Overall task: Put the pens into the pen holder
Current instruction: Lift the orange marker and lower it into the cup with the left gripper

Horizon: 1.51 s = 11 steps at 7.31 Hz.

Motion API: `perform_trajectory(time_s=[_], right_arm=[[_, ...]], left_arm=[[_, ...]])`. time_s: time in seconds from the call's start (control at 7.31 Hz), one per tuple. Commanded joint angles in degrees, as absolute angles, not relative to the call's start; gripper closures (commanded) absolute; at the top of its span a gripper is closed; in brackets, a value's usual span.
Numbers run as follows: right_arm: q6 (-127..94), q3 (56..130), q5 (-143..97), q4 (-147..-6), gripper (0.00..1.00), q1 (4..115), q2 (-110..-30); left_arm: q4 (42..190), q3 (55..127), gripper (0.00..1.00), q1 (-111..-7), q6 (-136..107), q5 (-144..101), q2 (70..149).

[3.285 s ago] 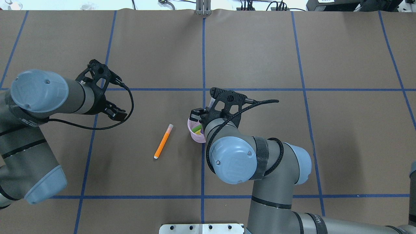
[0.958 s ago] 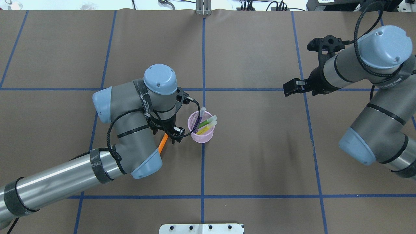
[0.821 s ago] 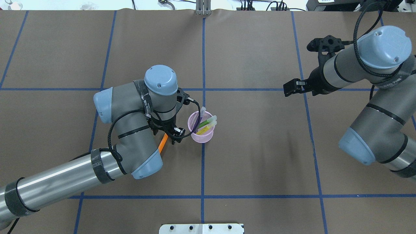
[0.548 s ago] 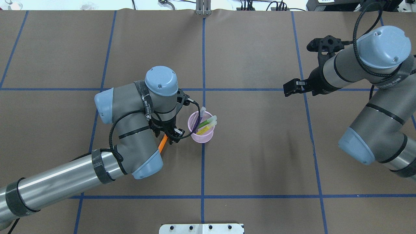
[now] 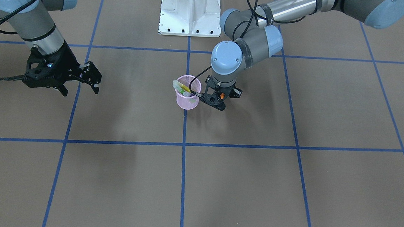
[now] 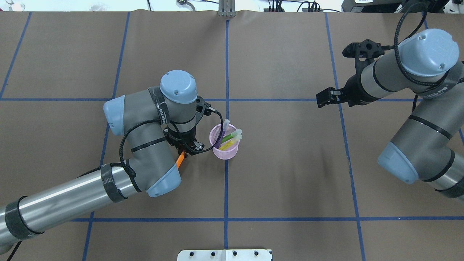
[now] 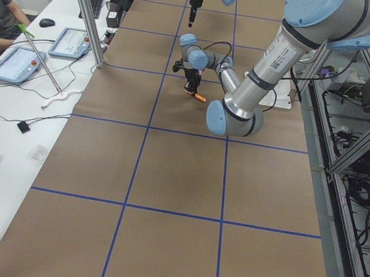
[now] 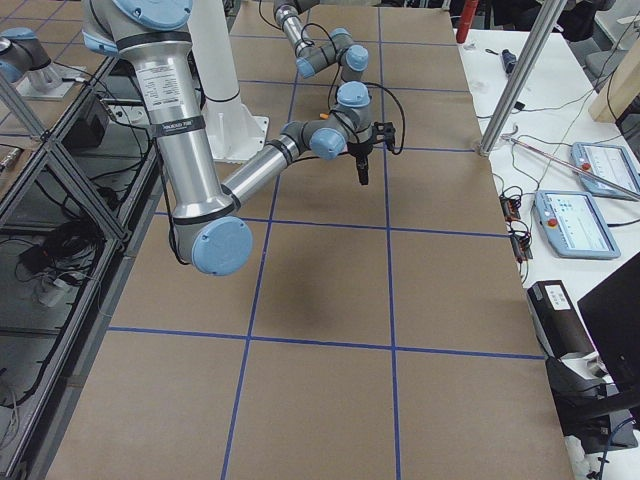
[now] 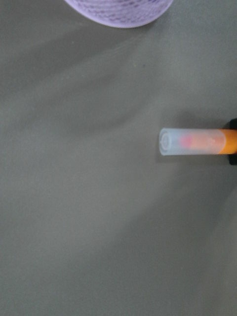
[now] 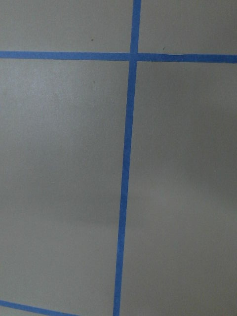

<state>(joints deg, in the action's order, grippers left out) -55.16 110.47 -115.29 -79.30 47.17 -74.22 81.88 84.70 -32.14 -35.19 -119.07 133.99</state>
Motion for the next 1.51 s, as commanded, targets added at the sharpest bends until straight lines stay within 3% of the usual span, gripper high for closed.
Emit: perform_trajectory(time_s=[0.0, 0.41, 0.68, 1.1, 1.37], right_arm=[[-55.5, 110.7, -114.5, -79.0, 0.0, 48.0, -74.1], [-55.5, 110.6, -113.1, -78.9, 0.0, 48.3, -73.7], [-55.8, 110.5, -111.5, -78.8, 0.0, 48.3, -73.5], [-56.1, 110.0, -110.7, -78.8, 0.0, 48.3, -73.5], [-56.1, 110.2, -110.7, -78.8, 0.0, 48.3, -73.4]], left_arm=[[80.3, 86.8, 1.0, -37.0, -36.0, -117.7, 138.9], [83.7, 91.6, 1.0, -37.3, -41.1, -104.1, 144.0], [94.9, 94.7, 1.0, -29.6, -45.6, -89.1, 141.4], [95.1, 105.4, 1.0, -26.3, -41.8, -87.1, 131.9], [95.1, 102.9, 1.0, -22.8, -41.7, -86.0, 132.9]])
